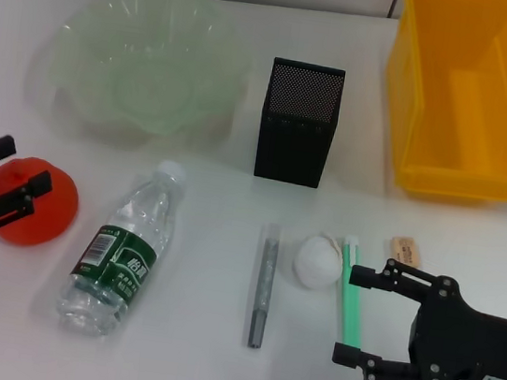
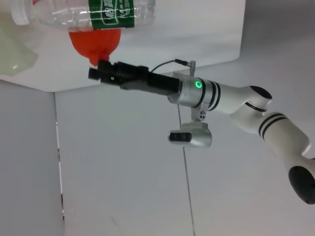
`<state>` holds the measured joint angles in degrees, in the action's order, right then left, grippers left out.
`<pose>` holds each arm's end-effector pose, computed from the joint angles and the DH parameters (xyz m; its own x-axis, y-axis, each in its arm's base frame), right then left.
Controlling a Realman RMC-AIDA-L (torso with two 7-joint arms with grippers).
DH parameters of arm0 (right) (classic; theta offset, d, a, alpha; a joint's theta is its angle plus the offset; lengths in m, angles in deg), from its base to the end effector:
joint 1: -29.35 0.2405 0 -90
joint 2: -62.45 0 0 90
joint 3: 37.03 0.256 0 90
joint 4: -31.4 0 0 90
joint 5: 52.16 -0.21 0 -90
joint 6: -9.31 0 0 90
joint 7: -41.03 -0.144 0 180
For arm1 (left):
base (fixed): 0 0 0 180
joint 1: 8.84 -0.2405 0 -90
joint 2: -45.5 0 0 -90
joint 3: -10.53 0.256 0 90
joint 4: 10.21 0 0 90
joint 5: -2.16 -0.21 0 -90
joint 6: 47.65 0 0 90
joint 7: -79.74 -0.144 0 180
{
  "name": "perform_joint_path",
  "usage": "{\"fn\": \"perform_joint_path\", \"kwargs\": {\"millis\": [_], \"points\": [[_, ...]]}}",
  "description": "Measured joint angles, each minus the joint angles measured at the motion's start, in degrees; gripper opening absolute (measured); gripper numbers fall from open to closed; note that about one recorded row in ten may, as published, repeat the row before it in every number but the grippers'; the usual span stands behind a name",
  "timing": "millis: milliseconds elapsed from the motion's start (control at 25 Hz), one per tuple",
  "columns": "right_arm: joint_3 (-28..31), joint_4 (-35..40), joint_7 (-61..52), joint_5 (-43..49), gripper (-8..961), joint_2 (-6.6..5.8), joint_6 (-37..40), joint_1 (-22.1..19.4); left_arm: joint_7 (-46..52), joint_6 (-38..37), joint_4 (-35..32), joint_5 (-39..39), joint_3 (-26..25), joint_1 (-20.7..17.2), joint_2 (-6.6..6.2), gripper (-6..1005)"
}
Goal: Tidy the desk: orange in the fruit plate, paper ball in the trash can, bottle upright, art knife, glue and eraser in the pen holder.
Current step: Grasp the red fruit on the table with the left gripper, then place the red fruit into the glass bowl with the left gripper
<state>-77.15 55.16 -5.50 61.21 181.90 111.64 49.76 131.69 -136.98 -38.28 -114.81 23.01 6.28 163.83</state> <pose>0.2911 0.2282 -0.0355 0.7764 -0.1057 -0.6213 -0.2112 -0.9725 -0.0986 -0.3734 0.2401 0.0275 0.7424 0.2402 0.6254 0.6089 -0.6312 -0.4804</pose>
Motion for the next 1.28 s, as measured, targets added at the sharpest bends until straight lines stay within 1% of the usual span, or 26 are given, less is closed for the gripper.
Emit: {"fn": "perform_joint_path", "kwargs": {"millis": [40,200,360,480,520,560,600,640,720,760,800,840,880,920,960,1000,1040,1160,1200,1240,1280], "points": [[0.0,0.0,0.0,0.0,827,0.00,0.0,0.0,0.5,1.5,0.2,-0.4,0.3,0.1,0.00,695],[0.1,-0.1,0.0,0.0,827,0.00,-0.3,0.0,1.7,3.5,0.7,-1.5,1.4,0.3,-0.26,613],[0.2,-0.1,0.0,0.0,826,0.00,-0.3,-0.2,1.7,3.5,0.4,-1.6,1.4,0.4,-0.28,530],[0.3,-0.1,0.0,0.0,826,0.00,-0.3,-0.3,1.8,2.2,-0.1,-1.3,1.4,0.6,-0.19,469],[0.3,-0.1,-0.2,0.0,826,0.00,-0.3,-0.3,1.9,-0.8,-0.7,-0.6,1.0,1.0,-0.15,448],[0.3,-0.1,-0.2,0.0,826,0.00,-0.3,-0.3,1.9,-0.8,-0.7,-0.6,1.0,1.0,-0.15,412],[0.3,-0.1,-0.2,0.0,826,0.00,-0.3,-0.3,2.4,-3.7,-1.1,1.2,0.7,1.9,-0.15,377],[0.3,-0.1,-0.2,0.0,826,0.00,-0.2,-0.4,2.4,-3.7,-1.1,1.2,0.7,1.9,-0.15,341],[0.4,-0.1,-0.2,-0.1,826,0.00,-0.1,-0.4,3.6,-5.3,-1.3,3.5,0.8,3.5,-0.16,270],[0.5,-0.1,-0.1,-0.1,826,0.00,0.0,-0.3,4.6,-5.6,-1.5,4.6,0.9,4.9,-0.10,260],[0.8,-0.1,-0.2,-0.2,826,0.00,0.1,-0.3,6.1,-5.2,-1.8,5.6,0.7,7.8,0.09,250],[0.8,-0.1,-0.2,-0.2,826,0.00,0.1,-0.3,6.1,-5.2,-1.8,5.6,0.7,7.8,0.09,239],[0.9,-0.1,-0.3,-0.2,826,0.00,0.1,-0.2,6.4,-4.6,-1.7,6.2,0.6,9.5,0.13,229],[1.3,-0.1,-0.2,-0.6,826,0.03,0.1,-0.2,6.6,-1.4,-0.3,7.6,0.4,13.3,0.21,219],[1.3,-0.1,-0.2,-0.6,826,0.03,0.1,-0.2,6.6,-1.4,-0.3,7.6,0.4,13.3,0.21,212],[1.4,-0.2,-0.7,-2.1,826,0.06,0.1,-0.3,6.6,3.6,2.1,8.7,0.5,16.9,0.21,205],[1.4,-0.2,-0.7,-2.1,826,0.06,0.1,-0.3,6.6,3.6,2.1,8.7,0.5,16.9,0.21,198],[1.4,-0.1,-4.5,-4.4,826,-0.10,0.2,-0.5,6.5,11.9,5.5,9.3,1.3,21.5,0.23,177],[1.4,0.1,-5.9,-4.7,826,-0.16,0.3,-0.5,5.9,16.6,7.4,9.5,2.0,23.6,0.42,191],[1.4,1.0,-8.5,-4.8,825,-0.18,0.4,-0.5,5.3,18.5,8.2,9.6,2.3,24.4,0.53,206],[1.4,1.6,-10.0,-4.8,825,-0.19,0.4,-0.5,5.3,18.5,8.2,9.6,2.3,24.4,0.53,221]]}}
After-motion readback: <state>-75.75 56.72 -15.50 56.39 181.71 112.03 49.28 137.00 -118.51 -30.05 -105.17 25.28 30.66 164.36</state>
